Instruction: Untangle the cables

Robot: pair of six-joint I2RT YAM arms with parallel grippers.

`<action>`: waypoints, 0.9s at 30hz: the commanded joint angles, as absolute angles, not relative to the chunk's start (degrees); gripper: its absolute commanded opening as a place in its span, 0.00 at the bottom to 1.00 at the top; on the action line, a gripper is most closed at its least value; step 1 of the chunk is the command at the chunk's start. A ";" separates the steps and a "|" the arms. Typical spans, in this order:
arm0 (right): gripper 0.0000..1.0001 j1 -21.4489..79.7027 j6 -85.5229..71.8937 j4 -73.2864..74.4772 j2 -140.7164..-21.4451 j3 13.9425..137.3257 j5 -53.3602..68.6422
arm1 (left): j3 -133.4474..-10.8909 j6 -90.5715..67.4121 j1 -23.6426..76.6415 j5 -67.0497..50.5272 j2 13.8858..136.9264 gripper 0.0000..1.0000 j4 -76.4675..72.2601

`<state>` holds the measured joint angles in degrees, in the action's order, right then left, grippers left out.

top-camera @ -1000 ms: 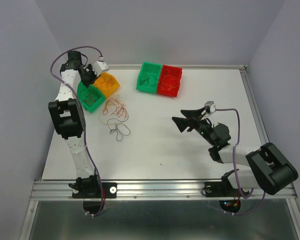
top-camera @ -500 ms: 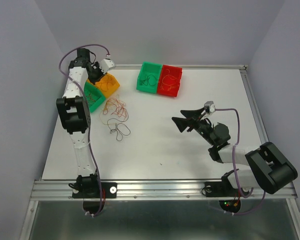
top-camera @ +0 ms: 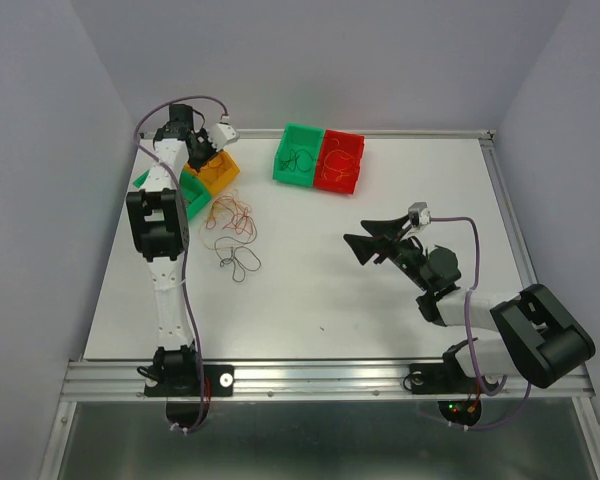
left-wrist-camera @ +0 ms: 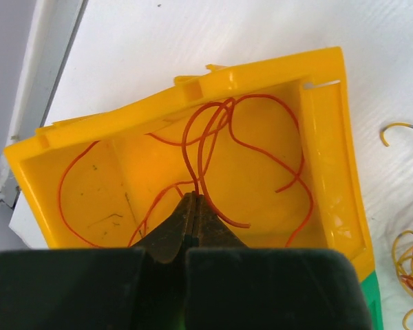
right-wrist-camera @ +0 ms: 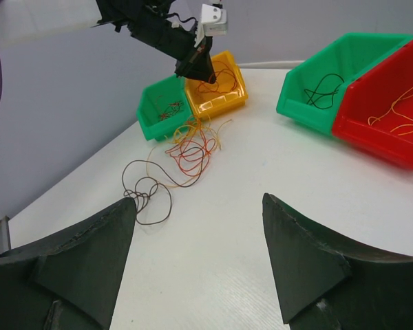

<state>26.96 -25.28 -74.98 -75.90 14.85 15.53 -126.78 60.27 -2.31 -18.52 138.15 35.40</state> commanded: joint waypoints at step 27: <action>0.79 26.72 -27.33 -87.89 -81.12 20.21 18.98 | -108.55 60.29 -3.43 -26.63 111.81 0.51 31.03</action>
<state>26.96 -26.24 -74.87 -79.81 15.38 17.19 -113.16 59.05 -3.29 -21.61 120.11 30.30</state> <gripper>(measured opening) 0.788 0.505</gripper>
